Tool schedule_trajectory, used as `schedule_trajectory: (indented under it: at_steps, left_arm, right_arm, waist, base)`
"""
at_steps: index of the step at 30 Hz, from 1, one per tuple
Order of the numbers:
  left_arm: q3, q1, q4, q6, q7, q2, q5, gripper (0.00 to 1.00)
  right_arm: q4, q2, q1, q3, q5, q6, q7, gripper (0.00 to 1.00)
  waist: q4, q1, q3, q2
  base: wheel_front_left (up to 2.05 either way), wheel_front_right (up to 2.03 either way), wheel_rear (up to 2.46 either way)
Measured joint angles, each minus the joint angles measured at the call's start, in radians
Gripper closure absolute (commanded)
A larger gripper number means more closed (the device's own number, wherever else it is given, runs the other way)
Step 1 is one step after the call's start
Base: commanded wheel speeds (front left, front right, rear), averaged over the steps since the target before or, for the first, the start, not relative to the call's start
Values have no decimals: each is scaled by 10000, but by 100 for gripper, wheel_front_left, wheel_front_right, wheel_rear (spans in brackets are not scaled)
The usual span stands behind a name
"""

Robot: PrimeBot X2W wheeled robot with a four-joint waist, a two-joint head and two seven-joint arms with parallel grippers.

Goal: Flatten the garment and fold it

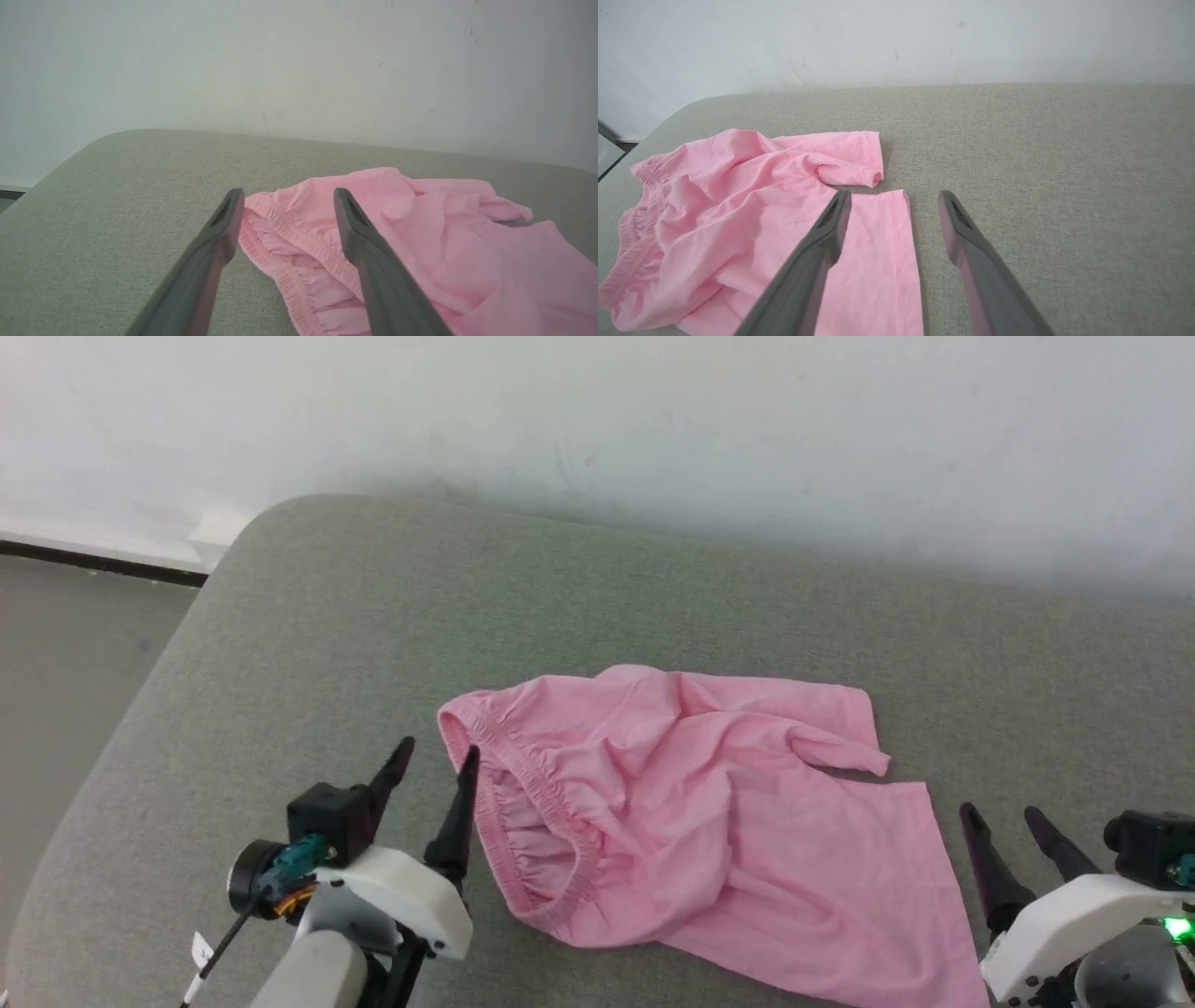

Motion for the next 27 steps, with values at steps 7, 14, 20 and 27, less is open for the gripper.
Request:
schedule_trajectory:
  at_steps: [7,14,20,27]
  left_arm:
    - [-1072,868,-1300,-838,2075,430,-236,0]
    - [-1898,1319,-1737,-1035,3783,945,-320,0]
    - [-2151,1258,-1229,-1051,3831,943,-38,0]
    - [-2320,849,-639,-1104,3659,821,50,0]
  right_arm:
    - [2,40,77,130,13,0,-2,0]
    - [19,50,189,94,13,0,-12,0]
    - [6,61,189,125,13,0,73,0]
    - [-33,63,155,-46,13,0,138,0]
  waist:
    - [151,-1,-143,0]
    - [17,0,-85,0]
    - [-150,0,120,0]
    - [-289,1,498,0]
  base:
    - [0,0,0]
    - [0,0,0]
    - [0,0,0]
    - [0,0,0]
